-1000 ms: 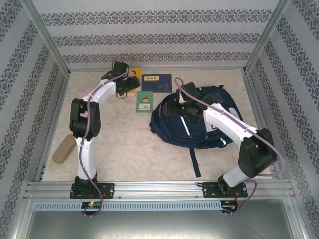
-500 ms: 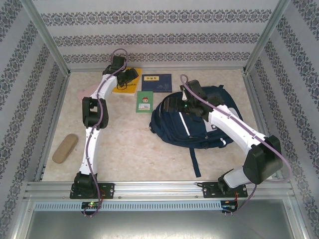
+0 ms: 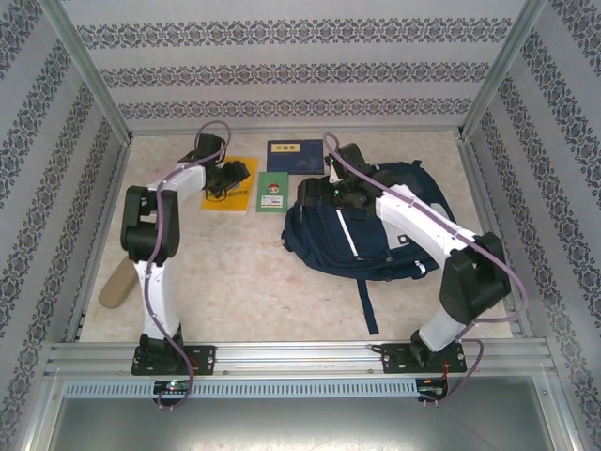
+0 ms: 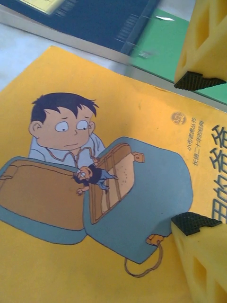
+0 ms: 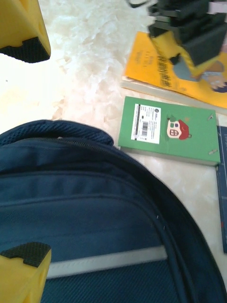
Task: Pack the student bag
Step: Move the book to the middle-left of the table, then pick up the book from the middle-left of the table.
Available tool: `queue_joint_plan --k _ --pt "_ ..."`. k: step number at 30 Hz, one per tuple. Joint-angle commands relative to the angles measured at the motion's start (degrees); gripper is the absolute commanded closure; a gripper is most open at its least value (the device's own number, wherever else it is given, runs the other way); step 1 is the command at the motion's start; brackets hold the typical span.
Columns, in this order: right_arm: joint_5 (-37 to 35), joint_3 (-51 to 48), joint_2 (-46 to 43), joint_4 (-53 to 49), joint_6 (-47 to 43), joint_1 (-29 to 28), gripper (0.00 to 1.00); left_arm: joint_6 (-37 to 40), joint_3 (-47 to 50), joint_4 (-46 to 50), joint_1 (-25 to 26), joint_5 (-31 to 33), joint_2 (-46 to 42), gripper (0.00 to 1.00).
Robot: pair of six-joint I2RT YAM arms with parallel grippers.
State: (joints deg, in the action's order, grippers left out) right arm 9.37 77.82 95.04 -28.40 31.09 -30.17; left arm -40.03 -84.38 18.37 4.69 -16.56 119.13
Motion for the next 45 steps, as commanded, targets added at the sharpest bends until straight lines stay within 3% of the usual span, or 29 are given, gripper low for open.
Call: queue_joint_plan --k 1,10,17,20,23,29,30,34,36,45 --pt "4.1 4.8 3.9 2.1 -1.7 -1.2 0.02 -4.7 14.0 1.6 -0.3 -0.7 -5.9 0.28" --pt "8.0 14.7 12.5 2.9 -1.3 -4.2 0.02 -12.0 40.9 0.4 3.7 2.9 -30.8 0.27" --pt "7.9 13.5 14.2 4.7 1.2 -6.9 0.02 -23.7 52.8 -1.7 14.2 5.7 -46.9 0.26" --pt "7.4 11.9 13.7 5.1 2.1 -7.7 0.02 -26.1 53.6 -1.5 17.6 6.0 -50.2 0.25" --pt "7.9 8.8 12.8 6.5 3.7 -8.2 0.02 -22.9 50.5 5.5 17.3 9.4 -54.4 0.23" --pt "5.3 4.2 11.8 7.4 2.6 -12.3 0.02 -12.2 44.9 17.6 10.0 10.4 -56.2 0.23" --pt "5.7 3.4 12.0 8.2 3.0 -12.8 0.06 -10.7 44.9 18.0 8.5 9.9 -56.1 0.23" --pt "9.3 0.9 14.7 12.0 5.4 -14.8 0.46 -6.1 46.3 17.1 4.0 7.8 -54.2 0.24" --pt "10.4 0.8 16.6 12.9 6.1 -16.0 0.59 -4.8 47.5 15.7 2.8 7.1 -53.0 0.24" --pt "9.9 4.6 25.1 10.9 5.6 -19.3 0.66 -3.5 50.9 9.9 0.6 3.4 -47.3 0.25"
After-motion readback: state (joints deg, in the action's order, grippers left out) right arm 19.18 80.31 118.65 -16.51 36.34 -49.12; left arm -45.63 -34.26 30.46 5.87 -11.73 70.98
